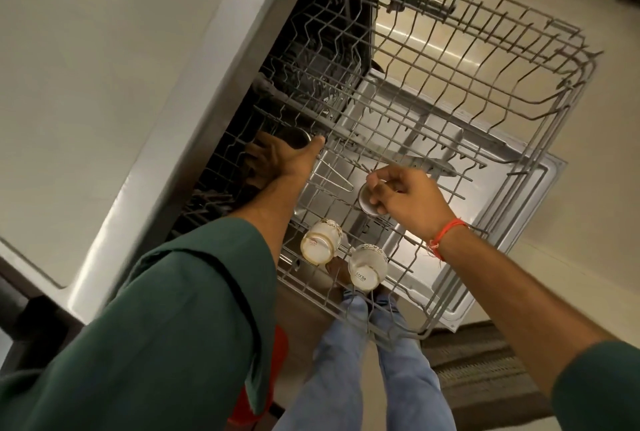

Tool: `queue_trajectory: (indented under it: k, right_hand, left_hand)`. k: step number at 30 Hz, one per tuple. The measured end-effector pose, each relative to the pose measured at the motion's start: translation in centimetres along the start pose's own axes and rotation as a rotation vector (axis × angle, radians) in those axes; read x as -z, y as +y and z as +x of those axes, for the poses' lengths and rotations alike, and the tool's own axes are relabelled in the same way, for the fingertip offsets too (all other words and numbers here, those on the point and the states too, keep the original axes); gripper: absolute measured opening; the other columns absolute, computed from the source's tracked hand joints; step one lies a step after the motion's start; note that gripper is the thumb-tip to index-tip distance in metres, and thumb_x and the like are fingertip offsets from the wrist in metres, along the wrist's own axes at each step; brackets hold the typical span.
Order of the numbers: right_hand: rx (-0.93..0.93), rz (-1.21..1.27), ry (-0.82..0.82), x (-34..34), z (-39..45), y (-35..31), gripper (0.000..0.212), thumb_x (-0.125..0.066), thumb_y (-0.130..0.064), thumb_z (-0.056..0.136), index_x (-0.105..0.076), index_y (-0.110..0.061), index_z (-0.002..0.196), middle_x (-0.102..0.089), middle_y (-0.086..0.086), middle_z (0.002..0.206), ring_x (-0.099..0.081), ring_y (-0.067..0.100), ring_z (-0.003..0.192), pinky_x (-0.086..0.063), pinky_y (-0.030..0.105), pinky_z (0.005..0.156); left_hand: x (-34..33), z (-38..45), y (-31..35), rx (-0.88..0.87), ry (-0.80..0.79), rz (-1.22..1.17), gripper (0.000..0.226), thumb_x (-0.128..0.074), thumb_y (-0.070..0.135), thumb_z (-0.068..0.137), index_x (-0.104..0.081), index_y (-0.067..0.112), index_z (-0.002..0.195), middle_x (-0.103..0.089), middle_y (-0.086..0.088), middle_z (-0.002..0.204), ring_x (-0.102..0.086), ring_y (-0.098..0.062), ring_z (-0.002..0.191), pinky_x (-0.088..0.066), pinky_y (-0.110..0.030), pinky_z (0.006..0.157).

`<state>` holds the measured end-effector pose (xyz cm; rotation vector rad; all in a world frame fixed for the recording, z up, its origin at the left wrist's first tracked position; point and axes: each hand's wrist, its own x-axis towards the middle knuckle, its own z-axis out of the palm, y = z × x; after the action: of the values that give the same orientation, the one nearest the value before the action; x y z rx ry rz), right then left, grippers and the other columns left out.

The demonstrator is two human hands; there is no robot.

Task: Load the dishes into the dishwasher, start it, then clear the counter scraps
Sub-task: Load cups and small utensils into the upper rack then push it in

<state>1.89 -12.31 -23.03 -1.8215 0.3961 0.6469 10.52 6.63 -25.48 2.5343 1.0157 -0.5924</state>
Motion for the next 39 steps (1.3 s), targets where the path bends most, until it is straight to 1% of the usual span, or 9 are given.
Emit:
queue_trajectory:
  k: [6, 11, 13, 17, 19, 23, 28, 33, 39]
  right_hand:
    - [0.006, -0.057, 0.014, 0.4, -0.1, 0.8, 0.015, -0.059, -0.032, 0.099, -0.071, -0.025, 0.102, -0.074, -0.005, 0.092, -0.070, 0.013, 0.082, -0.059, 0.035, 0.083]
    - [-0.004, -0.070, 0.015, 0.4, 0.2, 0.4, 0.013, -0.059, -0.030, 0.099, -0.070, -0.025, 0.105, -0.074, -0.006, 0.090, -0.071, 0.013, 0.083, -0.058, 0.035, 0.081]
    - [0.018, -0.112, 0.016, 0.3, 0.4, -0.1, 0.014, -0.060, -0.029, 0.098, -0.069, -0.026, 0.107, -0.073, -0.008, 0.090, -0.070, 0.012, 0.086, -0.057, 0.035, 0.084]
    - [0.081, -0.203, 0.025, 0.0, 0.3, -1.5, 0.019, -0.061, -0.025, 0.098, -0.064, -0.026, 0.116, -0.067, -0.012, 0.093, -0.061, -0.003, 0.083, -0.047, 0.018, 0.075]
    - [0.093, -0.220, 0.017, 0.0, 0.2, -2.2, 0.029, -0.063, -0.027, 0.097, -0.061, -0.024, 0.126, -0.066, -0.007, 0.113, -0.062, 0.004, 0.096, -0.044, 0.018, 0.085]
    - [0.130, -0.303, 0.038, 0.0, -0.1, -3.1, 0.046, -0.065, -0.032, 0.095, -0.055, -0.022, 0.138, -0.058, 0.002, 0.139, -0.054, 0.019, 0.128, -0.042, 0.034, 0.107]
    - [0.187, -0.359, 0.078, 0.4, -2.5, -5.9, 0.053, -0.066, -0.033, 0.093, -0.051, -0.021, 0.143, -0.054, 0.006, 0.142, -0.050, 0.022, 0.131, -0.038, 0.029, 0.104]
    - [0.308, -0.332, 0.106, 0.3, -7.6, -10.6, 0.056, -0.059, -0.034, 0.092, -0.050, -0.021, 0.146, -0.051, 0.006, 0.146, -0.046, 0.020, 0.136, -0.031, 0.024, 0.105]
    - [0.499, -0.313, 0.161, 0.2, -13.7, -15.7, 0.052, -0.066, -0.038, 0.096, -0.050, -0.025, 0.144, -0.051, -0.003, 0.146, -0.043, 0.011, 0.135, -0.033, 0.027, 0.110]
  left_hand:
    - [-1.4, -0.2, -0.6, -0.027, 0.077, 0.111, 0.124, -0.052, 0.094, 0.065, -0.028, 0.011, 0.153, -0.021, -0.016, 0.159, -0.023, -0.036, 0.144, -0.025, -0.049, 0.113]
    - [-1.8, -0.2, -0.8, -0.046, 0.053, 0.115, 0.117, -0.045, 0.096, 0.067, -0.034, 0.014, 0.150, -0.018, -0.013, 0.159, -0.028, -0.035, 0.141, -0.026, -0.049, 0.112]
    - [-1.7, -0.5, -1.0, -0.061, 0.035, 0.074, 0.116, -0.048, 0.094, 0.069, -0.027, 0.019, 0.155, -0.011, -0.012, 0.162, -0.023, -0.036, 0.145, -0.022, -0.051, 0.115]
    - [-1.4, -1.5, -1.5, -0.110, 0.011, -0.050, 0.115, -0.057, 0.087, 0.072, -0.012, 0.028, 0.160, 0.004, -0.009, 0.167, -0.011, -0.038, 0.152, -0.010, -0.060, 0.121]
    - [-1.2, -2.0, -1.9, -0.131, 0.009, -0.079, 0.115, -0.057, 0.086, 0.072, -0.010, 0.029, 0.160, 0.007, -0.009, 0.167, -0.008, -0.038, 0.153, -0.010, -0.063, 0.120]
    - [-0.4, -3.7, -2.5, -0.169, 0.013, -0.160, 0.113, -0.056, 0.087, 0.072, -0.009, 0.032, 0.159, 0.008, -0.004, 0.168, -0.006, -0.037, 0.154, -0.011, -0.065, 0.120]
    - [2.6, -9.6, -2.7, -0.264, -0.073, -0.336, 0.104, -0.058, 0.082, 0.077, -0.007, 0.040, 0.157, 0.008, 0.006, 0.167, -0.002, -0.032, 0.155, -0.018, -0.066, 0.119]
    - [8.5, -17.3, -3.7, -0.494, -0.071, -0.567, 0.075, -0.055, 0.064, 0.094, -0.018, 0.043, 0.156, -0.013, 0.002, 0.163, -0.027, -0.023, 0.148, -0.037, -0.055, 0.115]
    - [17.3, -22.7, -6.9, -0.591, 0.149, -0.750, 0.056, -0.048, 0.050, 0.103, -0.028, 0.040, 0.155, -0.032, 0.012, 0.154, -0.033, -0.001, 0.142, -0.035, -0.036, 0.117]
